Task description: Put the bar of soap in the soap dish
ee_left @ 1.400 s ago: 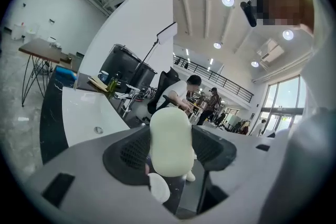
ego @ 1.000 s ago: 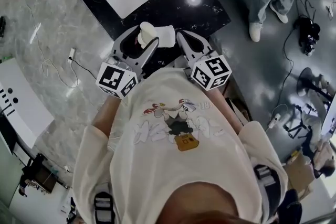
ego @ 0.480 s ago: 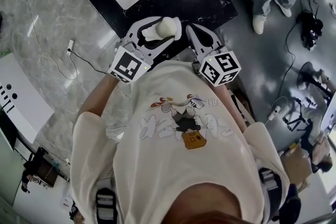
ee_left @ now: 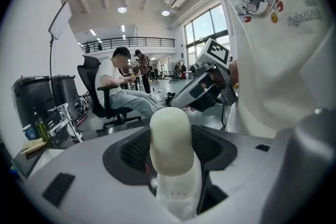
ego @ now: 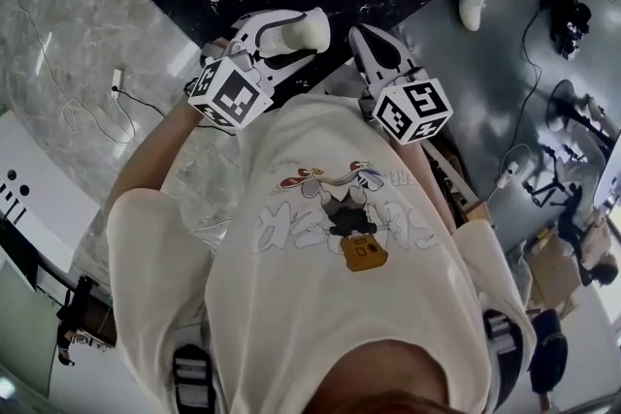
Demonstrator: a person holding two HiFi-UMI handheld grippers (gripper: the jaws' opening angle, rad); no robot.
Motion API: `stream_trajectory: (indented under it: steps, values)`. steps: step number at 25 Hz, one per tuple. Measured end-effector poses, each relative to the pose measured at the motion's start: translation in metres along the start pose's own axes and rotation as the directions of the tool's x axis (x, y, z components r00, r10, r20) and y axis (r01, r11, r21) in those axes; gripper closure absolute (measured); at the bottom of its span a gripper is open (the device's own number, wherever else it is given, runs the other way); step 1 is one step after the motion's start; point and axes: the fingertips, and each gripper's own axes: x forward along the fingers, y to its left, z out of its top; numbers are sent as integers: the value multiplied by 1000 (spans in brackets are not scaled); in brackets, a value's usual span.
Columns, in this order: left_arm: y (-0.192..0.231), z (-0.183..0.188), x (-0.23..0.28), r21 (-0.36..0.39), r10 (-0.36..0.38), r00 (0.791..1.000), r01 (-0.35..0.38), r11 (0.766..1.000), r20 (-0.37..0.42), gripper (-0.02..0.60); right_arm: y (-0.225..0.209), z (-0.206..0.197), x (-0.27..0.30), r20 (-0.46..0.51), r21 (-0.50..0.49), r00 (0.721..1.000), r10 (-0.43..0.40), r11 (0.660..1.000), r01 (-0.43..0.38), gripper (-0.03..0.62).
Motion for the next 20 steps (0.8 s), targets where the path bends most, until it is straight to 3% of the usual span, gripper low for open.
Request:
stream_trajectory:
  steps: [10, 20]
  values:
    - [-12, -37, 5, 123, -102, 991, 112, 986, -81, 324, 8, -18, 2, -25, 13, 1000, -2, 1000, 2, 588]
    - [-8, -61, 19, 93, -129, 984, 141, 986, -120, 324, 6, -21, -1, -29, 3, 1000, -6, 1000, 6, 588]
